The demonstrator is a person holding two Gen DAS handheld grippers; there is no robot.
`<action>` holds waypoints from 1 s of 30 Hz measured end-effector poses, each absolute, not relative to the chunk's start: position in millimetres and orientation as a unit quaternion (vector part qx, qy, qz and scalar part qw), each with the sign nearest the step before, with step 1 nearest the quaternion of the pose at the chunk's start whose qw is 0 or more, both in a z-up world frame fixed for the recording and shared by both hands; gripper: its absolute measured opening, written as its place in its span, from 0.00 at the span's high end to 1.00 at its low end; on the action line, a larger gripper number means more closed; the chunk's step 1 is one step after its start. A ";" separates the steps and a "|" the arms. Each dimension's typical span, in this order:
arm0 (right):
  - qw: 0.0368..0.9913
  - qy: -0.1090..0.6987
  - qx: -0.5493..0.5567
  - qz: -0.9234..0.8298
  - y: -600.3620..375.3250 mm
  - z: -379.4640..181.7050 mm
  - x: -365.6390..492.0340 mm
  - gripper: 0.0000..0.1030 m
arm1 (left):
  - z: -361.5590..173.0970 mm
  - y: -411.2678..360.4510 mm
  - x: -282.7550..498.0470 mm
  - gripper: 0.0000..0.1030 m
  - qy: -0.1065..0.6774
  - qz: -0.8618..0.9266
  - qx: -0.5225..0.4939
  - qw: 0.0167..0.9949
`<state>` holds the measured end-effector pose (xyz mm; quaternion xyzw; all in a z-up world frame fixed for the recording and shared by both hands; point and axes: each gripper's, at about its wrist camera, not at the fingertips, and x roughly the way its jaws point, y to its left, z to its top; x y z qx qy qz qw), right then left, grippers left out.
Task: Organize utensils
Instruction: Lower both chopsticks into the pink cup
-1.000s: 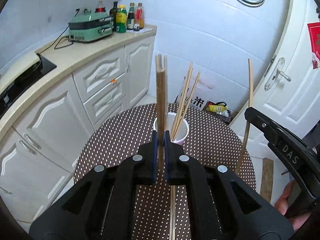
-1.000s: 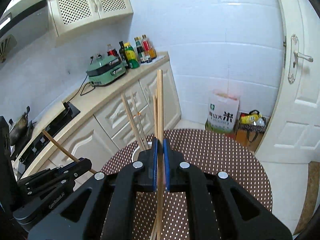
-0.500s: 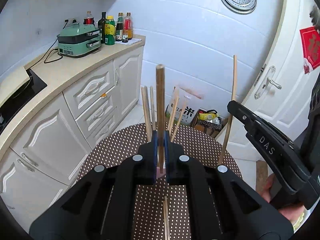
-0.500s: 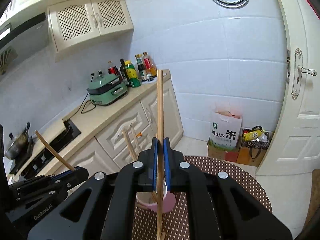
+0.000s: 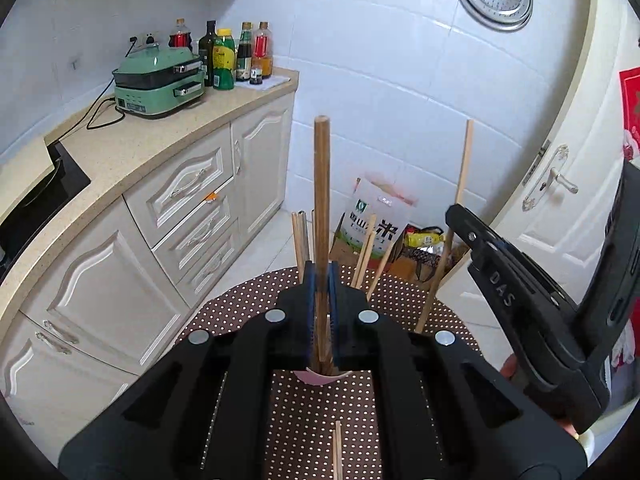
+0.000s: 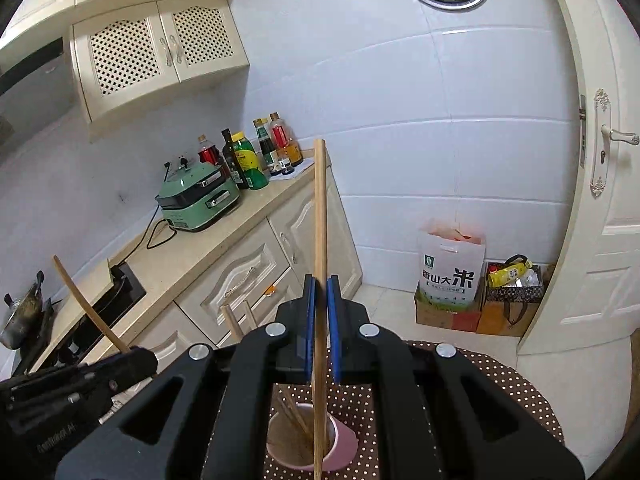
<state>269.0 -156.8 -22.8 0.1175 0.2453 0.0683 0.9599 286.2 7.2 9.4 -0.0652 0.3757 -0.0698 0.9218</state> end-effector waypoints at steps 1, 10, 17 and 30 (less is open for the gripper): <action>0.960 0.241 0.124 0.067 -157.6 -24.3 269.8 0.95 | 5.3 7.3 289.9 0.94 0.382 -0.069 -0.065 0.919; 0.960 0.239 0.137 0.043 -152.3 -59.6 287.7 0.95 | -31.4 10.4 316.3 0.94 0.428 -0.059 -0.071 0.899; 0.965 0.229 0.122 0.037 -142.6 -77.9 289.5 0.95 | -56.3 10.3 332.0 0.94 0.457 -0.066 -0.073 0.884; 0.971 0.226 0.080 0.022 -131.0 -95.7 269.3 0.95 | -79.5 10.9 339.2 0.94 0.462 -0.078 -0.084 0.880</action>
